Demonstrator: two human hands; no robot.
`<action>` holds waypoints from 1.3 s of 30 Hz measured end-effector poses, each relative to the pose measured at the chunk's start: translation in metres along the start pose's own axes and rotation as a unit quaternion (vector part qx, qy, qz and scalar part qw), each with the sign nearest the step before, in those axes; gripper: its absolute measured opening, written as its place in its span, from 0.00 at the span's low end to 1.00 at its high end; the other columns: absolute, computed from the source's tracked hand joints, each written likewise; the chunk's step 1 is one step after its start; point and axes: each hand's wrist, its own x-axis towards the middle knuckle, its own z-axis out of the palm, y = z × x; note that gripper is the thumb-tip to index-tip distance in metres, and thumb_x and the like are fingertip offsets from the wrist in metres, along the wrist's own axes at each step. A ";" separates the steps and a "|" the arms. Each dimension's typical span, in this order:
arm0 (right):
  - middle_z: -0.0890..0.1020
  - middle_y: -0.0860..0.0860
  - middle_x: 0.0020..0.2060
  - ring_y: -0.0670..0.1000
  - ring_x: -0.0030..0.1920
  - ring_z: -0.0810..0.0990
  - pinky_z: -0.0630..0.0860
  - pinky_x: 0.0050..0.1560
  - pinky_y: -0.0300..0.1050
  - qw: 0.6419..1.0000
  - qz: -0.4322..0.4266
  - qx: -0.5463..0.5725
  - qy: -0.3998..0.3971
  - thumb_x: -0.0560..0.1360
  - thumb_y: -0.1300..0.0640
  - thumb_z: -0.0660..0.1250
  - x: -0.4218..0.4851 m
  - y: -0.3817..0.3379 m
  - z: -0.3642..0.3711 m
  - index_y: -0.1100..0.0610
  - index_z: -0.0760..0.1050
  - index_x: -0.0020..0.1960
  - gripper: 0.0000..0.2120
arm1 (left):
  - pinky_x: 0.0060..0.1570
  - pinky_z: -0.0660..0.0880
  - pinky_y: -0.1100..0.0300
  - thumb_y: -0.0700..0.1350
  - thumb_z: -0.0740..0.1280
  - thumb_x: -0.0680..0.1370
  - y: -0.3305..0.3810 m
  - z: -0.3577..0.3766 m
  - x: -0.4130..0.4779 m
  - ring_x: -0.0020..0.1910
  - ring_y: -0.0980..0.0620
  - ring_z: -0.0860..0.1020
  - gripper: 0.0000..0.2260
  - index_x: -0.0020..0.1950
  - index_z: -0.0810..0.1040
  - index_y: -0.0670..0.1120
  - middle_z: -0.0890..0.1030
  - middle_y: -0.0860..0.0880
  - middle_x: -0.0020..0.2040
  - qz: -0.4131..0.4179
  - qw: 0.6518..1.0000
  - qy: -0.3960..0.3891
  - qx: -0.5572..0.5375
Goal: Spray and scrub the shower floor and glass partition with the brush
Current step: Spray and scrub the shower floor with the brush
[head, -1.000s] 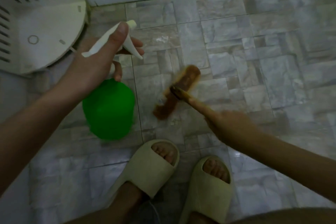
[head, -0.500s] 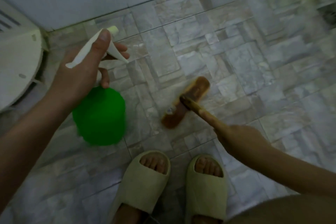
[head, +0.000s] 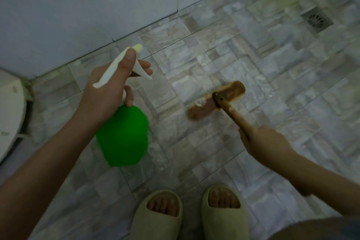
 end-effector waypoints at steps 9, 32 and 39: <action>0.76 0.57 0.36 0.53 0.30 0.70 0.71 0.33 0.47 0.988 -0.002 0.107 0.112 0.82 0.57 0.54 0.078 0.008 -0.026 0.40 0.42 0.77 0.31 | 0.28 0.72 0.65 0.65 0.57 0.79 0.015 0.023 0.011 0.22 0.54 0.71 0.22 0.50 0.84 0.51 0.86 0.56 0.53 0.031 0.999 0.001 -0.007; 0.76 0.62 0.55 0.58 0.42 0.76 0.73 0.38 0.48 0.970 0.039 0.161 0.176 0.79 0.62 0.54 0.270 0.051 -0.156 0.45 0.48 0.78 0.32 | 0.31 0.72 0.58 0.71 0.54 0.75 0.043 0.056 0.064 0.23 0.50 0.74 0.22 0.48 0.84 0.63 0.87 0.48 0.49 0.069 0.997 -0.023 0.008; 0.72 0.50 0.35 0.51 0.31 0.71 0.69 0.35 0.45 0.984 0.039 0.142 0.103 0.82 0.57 0.54 0.137 0.040 -0.067 0.44 0.47 0.78 0.29 | 0.27 0.71 0.63 0.65 0.55 0.78 0.044 0.073 0.075 0.22 0.53 0.73 0.22 0.50 0.85 0.55 0.87 0.54 0.48 0.063 0.997 -0.041 -0.016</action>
